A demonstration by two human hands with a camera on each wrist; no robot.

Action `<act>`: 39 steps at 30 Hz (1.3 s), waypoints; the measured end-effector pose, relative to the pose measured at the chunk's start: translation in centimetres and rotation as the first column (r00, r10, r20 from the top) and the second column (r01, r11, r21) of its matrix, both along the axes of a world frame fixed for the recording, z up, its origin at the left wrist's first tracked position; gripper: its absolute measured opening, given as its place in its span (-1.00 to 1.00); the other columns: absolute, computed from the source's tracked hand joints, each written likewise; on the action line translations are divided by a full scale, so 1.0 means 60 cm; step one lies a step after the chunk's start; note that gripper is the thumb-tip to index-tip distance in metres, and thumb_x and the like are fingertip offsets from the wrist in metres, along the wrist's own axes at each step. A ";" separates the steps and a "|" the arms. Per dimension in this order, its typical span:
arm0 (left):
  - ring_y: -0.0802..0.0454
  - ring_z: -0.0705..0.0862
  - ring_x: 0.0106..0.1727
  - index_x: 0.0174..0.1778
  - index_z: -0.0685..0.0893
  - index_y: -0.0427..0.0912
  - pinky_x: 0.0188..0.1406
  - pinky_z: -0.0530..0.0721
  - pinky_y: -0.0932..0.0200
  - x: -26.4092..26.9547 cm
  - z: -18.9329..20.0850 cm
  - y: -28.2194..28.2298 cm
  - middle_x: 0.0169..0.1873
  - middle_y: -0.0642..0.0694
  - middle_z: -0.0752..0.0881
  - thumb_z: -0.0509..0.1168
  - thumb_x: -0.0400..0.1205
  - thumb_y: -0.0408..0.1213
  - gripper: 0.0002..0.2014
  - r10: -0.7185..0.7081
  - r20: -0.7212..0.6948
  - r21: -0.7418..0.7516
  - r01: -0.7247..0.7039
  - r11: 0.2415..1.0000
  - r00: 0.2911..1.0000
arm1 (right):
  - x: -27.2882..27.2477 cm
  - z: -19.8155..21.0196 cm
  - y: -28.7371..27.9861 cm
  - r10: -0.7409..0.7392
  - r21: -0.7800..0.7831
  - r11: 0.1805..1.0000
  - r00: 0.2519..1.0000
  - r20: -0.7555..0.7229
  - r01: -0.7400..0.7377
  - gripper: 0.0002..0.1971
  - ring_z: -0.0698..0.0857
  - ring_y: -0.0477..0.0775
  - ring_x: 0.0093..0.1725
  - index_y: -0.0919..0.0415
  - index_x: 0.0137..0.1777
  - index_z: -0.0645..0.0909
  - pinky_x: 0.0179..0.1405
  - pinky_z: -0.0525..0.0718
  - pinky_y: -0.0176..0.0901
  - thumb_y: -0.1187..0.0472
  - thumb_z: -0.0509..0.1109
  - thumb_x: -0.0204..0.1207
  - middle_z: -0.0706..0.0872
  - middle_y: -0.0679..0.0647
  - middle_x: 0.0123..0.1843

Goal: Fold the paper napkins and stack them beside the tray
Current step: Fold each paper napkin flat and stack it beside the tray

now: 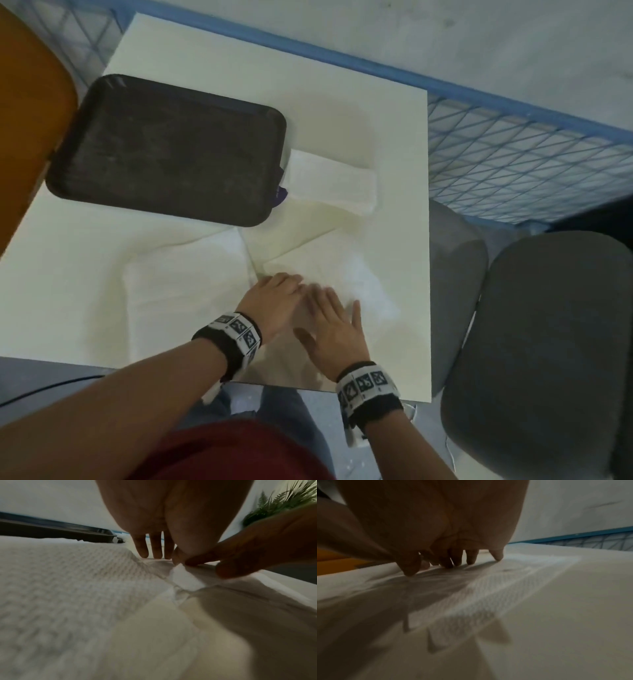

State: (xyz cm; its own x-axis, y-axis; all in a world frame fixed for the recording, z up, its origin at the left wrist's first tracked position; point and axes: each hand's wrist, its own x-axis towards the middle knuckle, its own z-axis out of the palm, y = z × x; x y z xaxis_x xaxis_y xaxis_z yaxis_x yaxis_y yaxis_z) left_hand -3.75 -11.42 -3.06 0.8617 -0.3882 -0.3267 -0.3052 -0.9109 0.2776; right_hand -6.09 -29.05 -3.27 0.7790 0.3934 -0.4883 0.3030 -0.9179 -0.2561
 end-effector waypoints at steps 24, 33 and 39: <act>-0.04 0.62 0.21 0.35 0.54 -0.04 0.22 0.60 0.06 0.147 0.032 -0.002 0.22 -0.02 0.59 0.41 0.58 0.04 -0.54 0.637 -0.278 -0.322 -0.694 0.644 0.719 | 0.293 0.121 -0.090 -0.363 0.509 0.816 0.928 0.084 0.274 -0.79 0.76 -0.08 0.12 0.11 0.22 0.77 0.11 0.46 -0.68 0.09 0.40 0.70 0.84 -0.04 0.15; -0.05 0.56 0.11 0.09 0.55 0.10 0.23 0.48 -0.06 0.164 0.008 -0.045 0.01 0.07 0.66 0.31 0.61 0.02 -0.80 0.597 -0.172 0.052 -0.598 0.800 0.784 | 0.517 0.121 -0.022 -0.230 0.385 0.902 0.972 0.043 0.197 -0.79 0.75 -0.09 0.07 -0.05 0.13 0.81 0.20 0.62 -0.23 -0.07 0.49 0.58 0.84 -0.14 0.03; 0.07 0.73 -0.13 -0.02 0.49 0.16 0.14 0.65 -0.01 0.150 0.019 -0.020 -0.21 0.15 0.76 0.41 0.58 0.01 -0.79 0.644 -0.287 -0.193 -0.701 0.686 0.709 | 0.576 0.066 0.031 -0.069 0.260 0.965 0.987 0.145 0.029 -0.75 0.73 -0.02 0.29 -0.13 0.23 0.78 0.38 0.58 -0.01 -0.11 0.43 0.62 0.82 -0.16 0.22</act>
State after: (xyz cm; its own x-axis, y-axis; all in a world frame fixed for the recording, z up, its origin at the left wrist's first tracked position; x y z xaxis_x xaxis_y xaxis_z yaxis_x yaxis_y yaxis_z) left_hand 5.26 -12.60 -1.93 0.8595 0.1779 -0.4791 0.4426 -0.7280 0.5236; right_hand 28.49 -27.20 0.66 0.8574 0.4494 -0.2509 0.3128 -0.8421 -0.4394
